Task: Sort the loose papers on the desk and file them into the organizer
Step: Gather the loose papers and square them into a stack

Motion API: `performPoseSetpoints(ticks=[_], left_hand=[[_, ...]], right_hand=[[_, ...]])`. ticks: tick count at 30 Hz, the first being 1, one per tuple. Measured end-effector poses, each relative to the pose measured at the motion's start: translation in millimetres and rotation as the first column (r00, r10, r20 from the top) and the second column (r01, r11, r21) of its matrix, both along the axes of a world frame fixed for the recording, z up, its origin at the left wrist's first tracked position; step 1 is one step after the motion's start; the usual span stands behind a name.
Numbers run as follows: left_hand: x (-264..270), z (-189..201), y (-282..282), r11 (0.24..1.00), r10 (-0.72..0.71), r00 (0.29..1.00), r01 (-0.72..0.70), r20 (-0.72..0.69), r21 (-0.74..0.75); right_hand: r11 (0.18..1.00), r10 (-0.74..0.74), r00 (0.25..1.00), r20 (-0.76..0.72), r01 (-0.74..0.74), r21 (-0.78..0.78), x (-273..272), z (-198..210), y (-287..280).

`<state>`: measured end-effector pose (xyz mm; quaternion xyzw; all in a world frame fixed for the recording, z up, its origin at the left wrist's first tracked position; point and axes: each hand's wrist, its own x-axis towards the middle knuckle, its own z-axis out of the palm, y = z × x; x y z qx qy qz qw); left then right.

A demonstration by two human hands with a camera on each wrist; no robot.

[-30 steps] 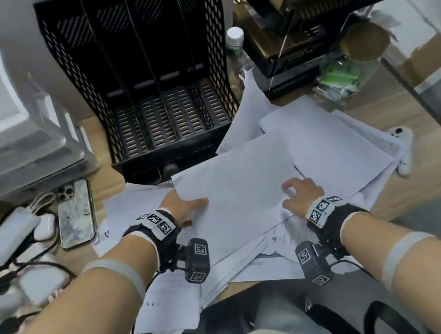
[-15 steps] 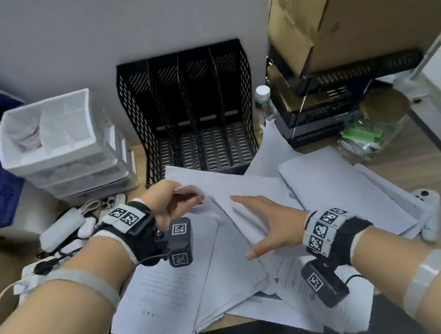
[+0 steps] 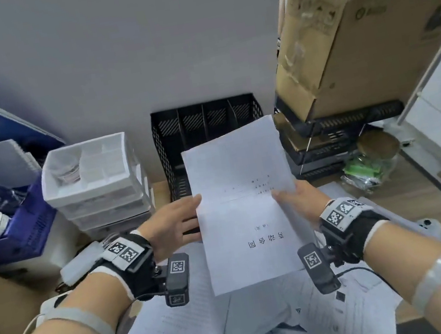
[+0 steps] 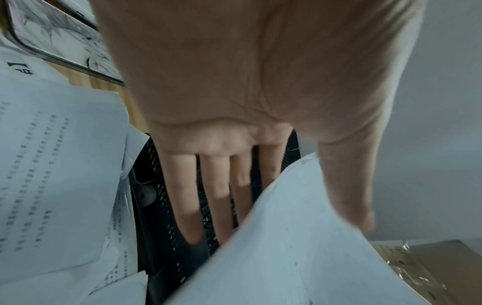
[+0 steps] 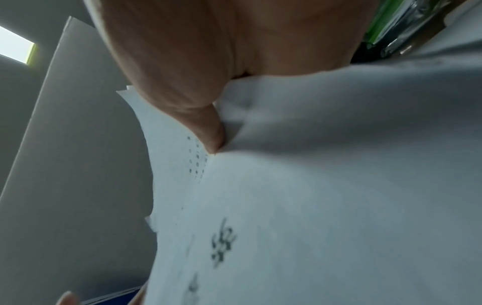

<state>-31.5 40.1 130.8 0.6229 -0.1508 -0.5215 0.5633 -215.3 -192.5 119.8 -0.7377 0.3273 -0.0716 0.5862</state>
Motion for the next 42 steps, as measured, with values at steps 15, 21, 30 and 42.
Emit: performPoseSetpoints(ticks=[15,21,30,42], left_hand=[[27,-12,32,0.916,-0.399,0.509,0.18,0.763,0.359],[20,5,13,0.82,-0.565,0.154,0.208,0.81,0.533],[44,-15,59,0.949,-0.158,0.212,-0.238,0.964,0.208],[35,-92,152,0.921,0.326,0.925,-0.357,0.195,0.157]], right_hand=[[0.673,0.014,0.995,0.103,0.067,-0.737,16,34,45],[0.215,0.249,0.731,-0.636,-0.682,-0.699,45,50,94],[0.735,0.095,0.923,-0.372,-0.317,-0.599,39,16,85],[0.931,0.358,0.917,-0.175,-0.365,-0.009,55,-85,136]])
